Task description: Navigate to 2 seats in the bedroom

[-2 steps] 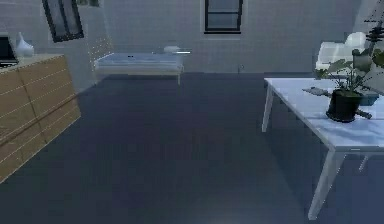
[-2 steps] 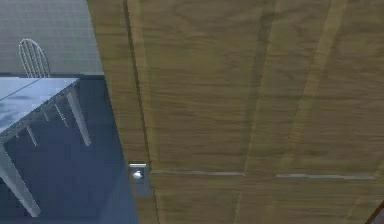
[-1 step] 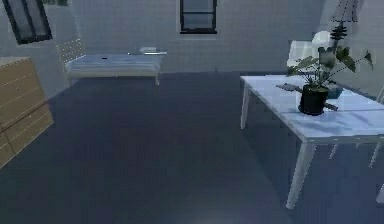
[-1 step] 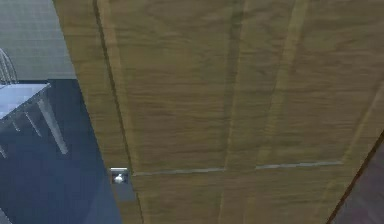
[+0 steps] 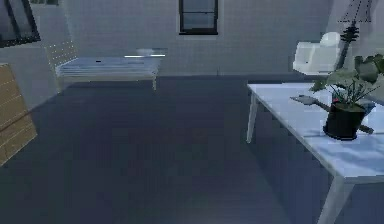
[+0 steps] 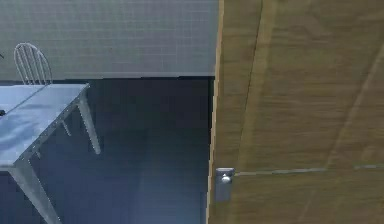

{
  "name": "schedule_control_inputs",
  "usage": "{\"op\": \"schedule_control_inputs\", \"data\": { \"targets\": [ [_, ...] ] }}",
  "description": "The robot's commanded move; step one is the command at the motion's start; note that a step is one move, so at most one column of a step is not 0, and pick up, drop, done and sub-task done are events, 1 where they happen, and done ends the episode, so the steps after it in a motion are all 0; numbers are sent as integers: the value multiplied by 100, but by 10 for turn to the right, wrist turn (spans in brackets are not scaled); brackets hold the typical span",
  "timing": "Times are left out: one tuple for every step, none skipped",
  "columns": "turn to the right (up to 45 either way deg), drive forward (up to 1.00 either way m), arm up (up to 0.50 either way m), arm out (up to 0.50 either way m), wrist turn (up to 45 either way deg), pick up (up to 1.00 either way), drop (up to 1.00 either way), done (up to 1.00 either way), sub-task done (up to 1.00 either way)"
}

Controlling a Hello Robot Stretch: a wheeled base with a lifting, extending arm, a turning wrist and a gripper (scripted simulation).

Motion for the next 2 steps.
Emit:
{"op": "schedule_control_inputs", "data": {
  "targets": [
    [0, 100, 0, 0, 0, 0, 0, 0, 0],
    [30, 0, 0, 0, 0, 0, 0, 0, 0]
  ]
}}
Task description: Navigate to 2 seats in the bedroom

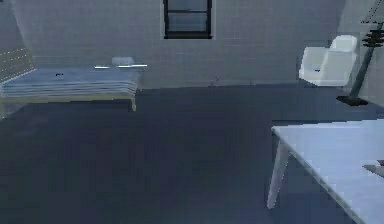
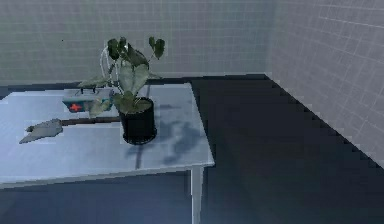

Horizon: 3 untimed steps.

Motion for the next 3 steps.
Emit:
{"op": "schedule_control_inputs", "data": {
  "targets": [
    [0, 100, 0, 0, 0, 0, 0, 0, 0],
    [0, 40, 0, 0, 0, 0, 0, 0, 0],
    [360, 0, 0, 0, 0, 0, 0, 0, 0]
  ]
}}
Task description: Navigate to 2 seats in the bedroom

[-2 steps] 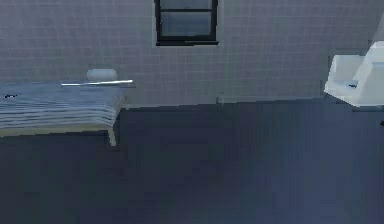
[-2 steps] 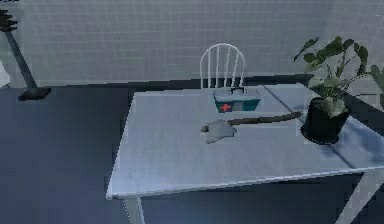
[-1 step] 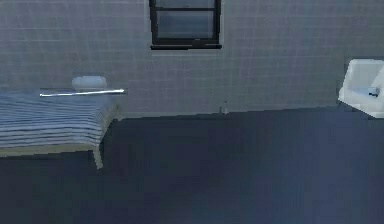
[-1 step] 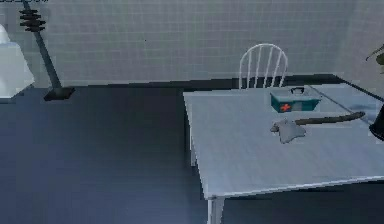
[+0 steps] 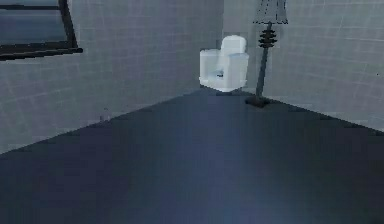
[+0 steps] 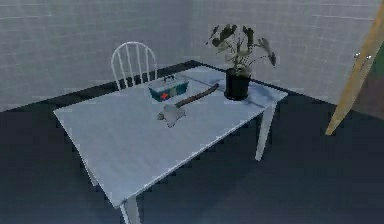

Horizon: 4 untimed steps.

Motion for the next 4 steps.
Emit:
{"op": "schedule_control_inputs", "data": {
  "targets": [
    [0, 40, 0, 0, 0, 0, 0, 0, 0],
    [450, 0, 0, 0, 0, 0, 0, 0, 0],
    [30, 0, 0, 0, 0, 0, 0, 0, 0],
    [0, 100, 0, 0, 0, 0, 0, 0, 0]
  ]
}}
